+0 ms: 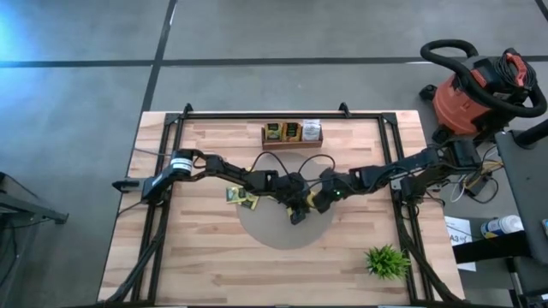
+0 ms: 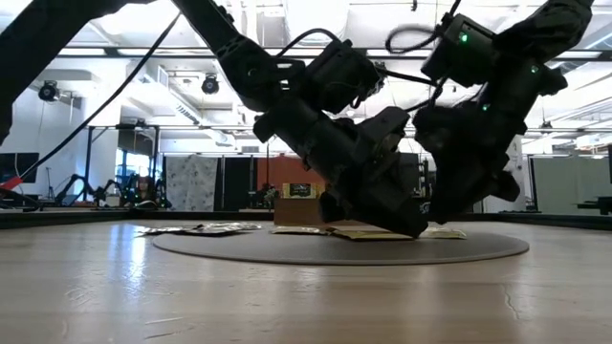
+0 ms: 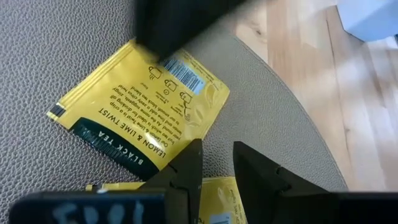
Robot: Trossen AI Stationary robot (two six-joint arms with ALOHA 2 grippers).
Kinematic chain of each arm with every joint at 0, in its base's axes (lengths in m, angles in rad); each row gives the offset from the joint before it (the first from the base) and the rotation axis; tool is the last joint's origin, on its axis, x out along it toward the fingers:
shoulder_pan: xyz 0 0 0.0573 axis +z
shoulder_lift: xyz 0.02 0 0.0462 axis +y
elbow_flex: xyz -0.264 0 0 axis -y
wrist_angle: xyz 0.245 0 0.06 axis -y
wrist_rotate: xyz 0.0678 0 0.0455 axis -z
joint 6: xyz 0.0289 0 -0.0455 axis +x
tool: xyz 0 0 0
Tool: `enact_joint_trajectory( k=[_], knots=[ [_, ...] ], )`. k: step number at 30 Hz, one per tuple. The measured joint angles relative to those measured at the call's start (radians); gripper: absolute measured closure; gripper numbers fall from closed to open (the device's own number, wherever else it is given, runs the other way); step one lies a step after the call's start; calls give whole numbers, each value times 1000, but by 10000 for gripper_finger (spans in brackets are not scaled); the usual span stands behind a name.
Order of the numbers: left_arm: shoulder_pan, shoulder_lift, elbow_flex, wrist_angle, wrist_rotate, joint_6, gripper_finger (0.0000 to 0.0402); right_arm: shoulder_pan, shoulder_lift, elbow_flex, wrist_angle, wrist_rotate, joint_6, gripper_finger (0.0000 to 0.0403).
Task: Pick & Place Tea
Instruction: Put the yellow tea bag into the left compartment of the wooden organizer
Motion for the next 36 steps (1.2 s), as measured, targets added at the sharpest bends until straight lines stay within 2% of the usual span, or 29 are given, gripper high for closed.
enact_joint_trajectory(
  k=[3, 5, 10, 13, 17, 23, 31, 36],
  knots=[
    [-1, 0, 0, -2, 7, -2, 309, -3, -4, -1, -60, 85, 25, 330],
    [-1, 0, 0, -2, 8, -2, 309, -7, 1, -2, -68, 79, 7, 330],
    [-3, 0, 0, -7, 19, 3, 309, -10, 60, -6, -27, -25, -28, 330],
    [-6, 0, -2, -6, 33, 6, 309, -11, 96, -8, 69, -116, -28, 330],
    [-5, 6, -2, 4, 36, 11, 309, -14, 104, -11, 174, -172, -30, 330],
    [-5, 22, 0, 15, 24, 9, 309, -40, 105, 6, 185, -328, -66, 330],
    [-5, 27, 0, 47, 13, 21, 309, -41, 103, 3, 188, -349, -82, 333],
    [-3, 24, 3, 51, 25, 22, 309, -45, 101, 10, 124, -340, -129, 359]
  ],
)
